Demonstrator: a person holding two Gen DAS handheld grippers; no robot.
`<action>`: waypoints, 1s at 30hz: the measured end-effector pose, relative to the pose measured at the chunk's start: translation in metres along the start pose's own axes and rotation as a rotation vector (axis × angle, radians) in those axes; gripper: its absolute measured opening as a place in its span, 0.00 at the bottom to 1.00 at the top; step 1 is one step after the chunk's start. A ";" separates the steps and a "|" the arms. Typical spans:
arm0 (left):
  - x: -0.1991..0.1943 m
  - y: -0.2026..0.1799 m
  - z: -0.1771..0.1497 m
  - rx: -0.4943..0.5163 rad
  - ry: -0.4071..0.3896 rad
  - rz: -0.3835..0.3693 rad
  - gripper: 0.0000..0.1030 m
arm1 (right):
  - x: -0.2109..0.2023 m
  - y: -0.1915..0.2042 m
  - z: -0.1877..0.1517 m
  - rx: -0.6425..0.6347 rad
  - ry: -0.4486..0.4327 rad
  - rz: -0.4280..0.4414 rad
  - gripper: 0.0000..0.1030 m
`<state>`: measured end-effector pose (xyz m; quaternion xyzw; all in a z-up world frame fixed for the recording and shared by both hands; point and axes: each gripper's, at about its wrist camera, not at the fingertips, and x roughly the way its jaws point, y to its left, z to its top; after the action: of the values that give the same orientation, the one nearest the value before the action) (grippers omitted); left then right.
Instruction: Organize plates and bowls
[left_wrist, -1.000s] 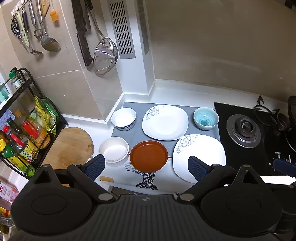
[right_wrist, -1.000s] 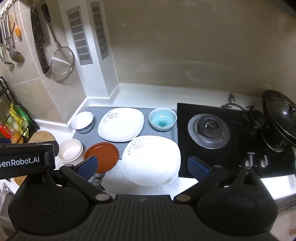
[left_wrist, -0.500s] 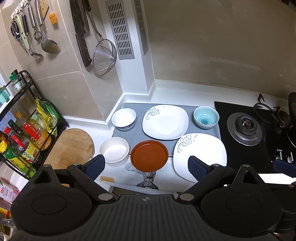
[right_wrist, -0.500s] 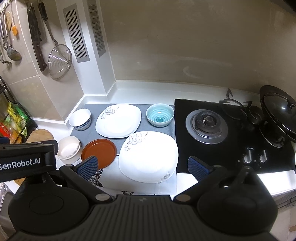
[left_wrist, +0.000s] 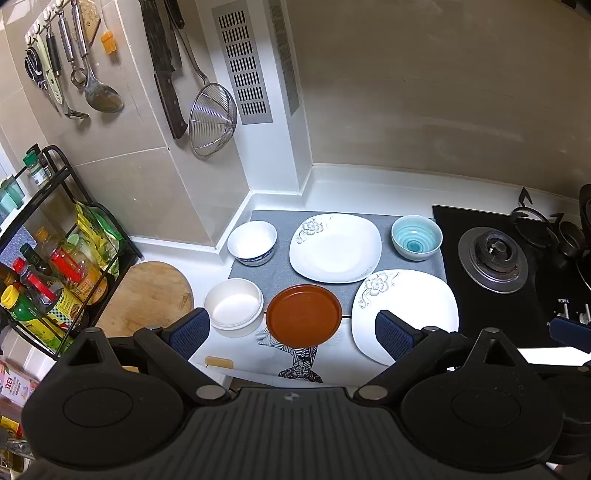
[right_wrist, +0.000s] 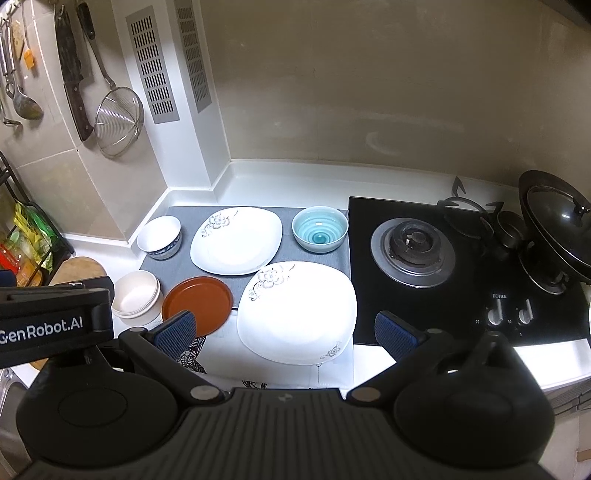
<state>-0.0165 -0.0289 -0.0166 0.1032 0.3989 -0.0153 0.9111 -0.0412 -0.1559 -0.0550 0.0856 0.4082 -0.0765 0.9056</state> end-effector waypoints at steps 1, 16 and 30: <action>0.000 -0.001 -0.001 0.000 0.000 0.000 0.94 | 0.001 0.000 0.000 0.003 0.002 0.001 1.00; 0.008 0.003 -0.001 -0.006 0.008 -0.007 0.94 | 0.008 0.002 0.000 -0.005 0.013 -0.009 1.00; 0.031 0.000 -0.002 0.013 0.045 -0.023 0.94 | 0.027 0.006 -0.002 0.011 0.051 -0.016 1.00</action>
<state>0.0034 -0.0265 -0.0403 0.1047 0.4204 -0.0262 0.9009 -0.0238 -0.1516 -0.0761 0.0895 0.4314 -0.0839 0.8938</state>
